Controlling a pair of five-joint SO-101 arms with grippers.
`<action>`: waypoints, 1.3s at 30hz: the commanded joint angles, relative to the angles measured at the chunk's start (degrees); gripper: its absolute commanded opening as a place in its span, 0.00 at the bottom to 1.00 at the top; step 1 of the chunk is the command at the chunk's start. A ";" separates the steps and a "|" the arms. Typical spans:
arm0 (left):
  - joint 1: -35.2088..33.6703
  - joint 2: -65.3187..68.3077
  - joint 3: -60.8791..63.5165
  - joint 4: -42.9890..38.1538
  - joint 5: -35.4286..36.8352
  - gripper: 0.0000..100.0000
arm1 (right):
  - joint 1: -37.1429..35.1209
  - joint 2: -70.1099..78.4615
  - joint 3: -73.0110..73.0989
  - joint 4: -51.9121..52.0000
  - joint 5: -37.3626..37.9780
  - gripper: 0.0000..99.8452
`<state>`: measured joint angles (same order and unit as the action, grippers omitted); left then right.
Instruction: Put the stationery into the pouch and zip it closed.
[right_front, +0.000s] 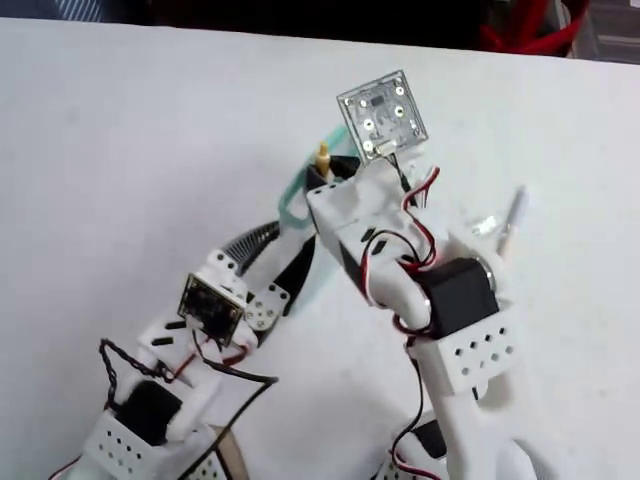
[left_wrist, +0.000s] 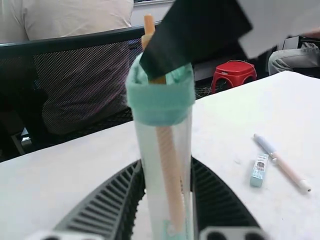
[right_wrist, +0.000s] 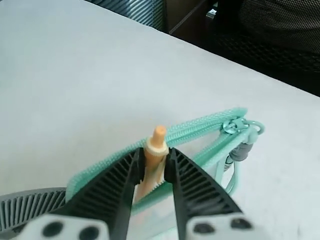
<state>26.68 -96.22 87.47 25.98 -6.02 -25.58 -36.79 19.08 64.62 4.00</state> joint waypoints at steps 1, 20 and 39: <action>-0.57 0.40 -0.18 -0.53 -0.70 0.13 | 3.21 2.59 -0.09 1.63 -0.35 0.02; -0.57 0.40 -0.18 -0.09 1.05 0.18 | 2.95 2.77 -7.47 8.40 -0.44 0.17; 3.56 0.40 -3.08 -0.44 1.23 0.18 | -8.57 3.21 -5.80 8.31 2.37 0.17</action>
<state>28.88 -95.16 87.65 26.59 -5.14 -31.21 -34.86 12.75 72.18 4.44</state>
